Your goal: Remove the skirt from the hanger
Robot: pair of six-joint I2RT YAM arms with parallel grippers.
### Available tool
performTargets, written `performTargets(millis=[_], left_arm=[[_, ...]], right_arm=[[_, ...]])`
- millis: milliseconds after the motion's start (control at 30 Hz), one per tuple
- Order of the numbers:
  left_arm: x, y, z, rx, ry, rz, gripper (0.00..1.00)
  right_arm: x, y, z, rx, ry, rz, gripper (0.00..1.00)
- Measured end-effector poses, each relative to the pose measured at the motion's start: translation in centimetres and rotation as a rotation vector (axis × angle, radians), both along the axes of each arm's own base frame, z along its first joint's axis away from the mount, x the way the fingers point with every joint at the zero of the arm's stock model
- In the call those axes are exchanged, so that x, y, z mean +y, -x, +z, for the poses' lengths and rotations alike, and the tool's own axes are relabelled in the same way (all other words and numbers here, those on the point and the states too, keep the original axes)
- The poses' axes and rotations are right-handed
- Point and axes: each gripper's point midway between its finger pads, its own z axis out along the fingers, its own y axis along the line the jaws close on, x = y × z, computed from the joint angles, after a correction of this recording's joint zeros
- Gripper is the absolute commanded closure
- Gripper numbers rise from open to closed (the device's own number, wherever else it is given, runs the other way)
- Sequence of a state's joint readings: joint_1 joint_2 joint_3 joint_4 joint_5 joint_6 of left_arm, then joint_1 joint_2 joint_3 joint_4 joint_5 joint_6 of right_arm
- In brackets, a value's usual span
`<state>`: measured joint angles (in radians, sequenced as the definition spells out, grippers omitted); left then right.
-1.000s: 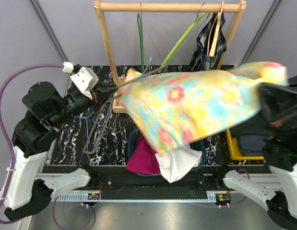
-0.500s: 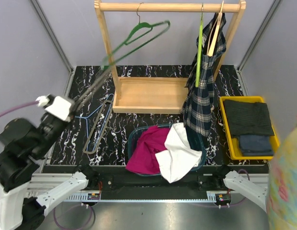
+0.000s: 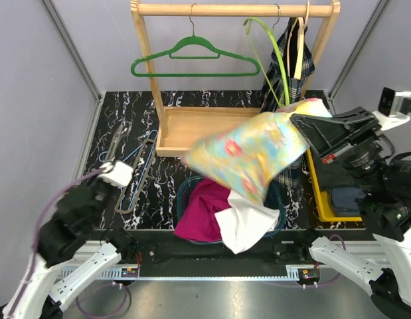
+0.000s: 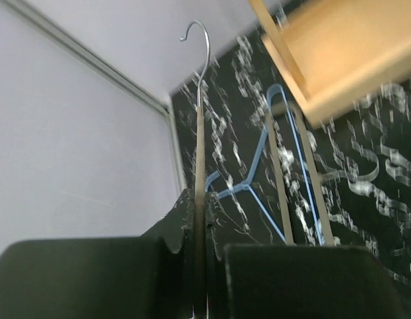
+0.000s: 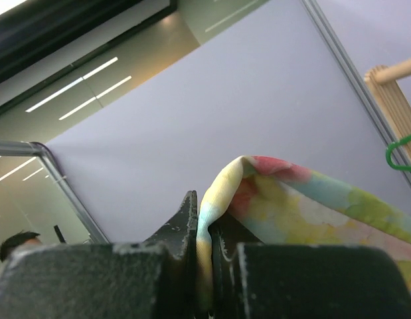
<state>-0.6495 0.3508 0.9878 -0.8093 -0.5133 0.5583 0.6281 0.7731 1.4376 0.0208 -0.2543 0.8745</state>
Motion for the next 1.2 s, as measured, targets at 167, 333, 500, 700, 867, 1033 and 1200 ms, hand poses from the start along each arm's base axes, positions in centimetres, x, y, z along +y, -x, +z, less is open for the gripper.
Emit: performTargets(millis=[167, 333, 500, 700, 867, 1033, 1200], left_arm=[[-1.6, -2.1, -9.3, 0.166, -0.149, -0.005, 1.0], [-1.7, -3.2, -14.9, 0.256, -0.205, 0.024, 1.0], [-0.4, -5.3, -17.5, 0.313, -0.199, 0.129, 1.0], [0.0, -7.2, -18.5, 0.397, -0.161, 0.163, 0.23], [-1.8, -7.3, -18.4, 0.454, -0.097, 0.096, 0.01], [-2.7, -6.7, -17.6, 0.451, -0.044, 0.049, 0.01], [-4.1, -6.2, -12.6, 0.379, 0.05, -0.02, 0.01]], right_arm=[[1.4, -2.0, -3.4, 0.071, 0.057, -0.005, 1.0], [1.8, -2.9, -6.9, 0.131, 0.125, -0.025, 1.0], [2.1, -3.5, -10.9, 0.199, 0.207, -0.042, 1.0], [2.1, -4.0, -14.2, 0.257, 0.26, -0.065, 1.0], [2.6, -4.8, -16.4, 0.291, 0.302, -0.071, 1.0], [3.7, -6.3, -19.0, 0.325, 0.353, -0.075, 1.0], [5.8, -8.4, -23.2, 0.381, 0.431, -0.042, 1.0]])
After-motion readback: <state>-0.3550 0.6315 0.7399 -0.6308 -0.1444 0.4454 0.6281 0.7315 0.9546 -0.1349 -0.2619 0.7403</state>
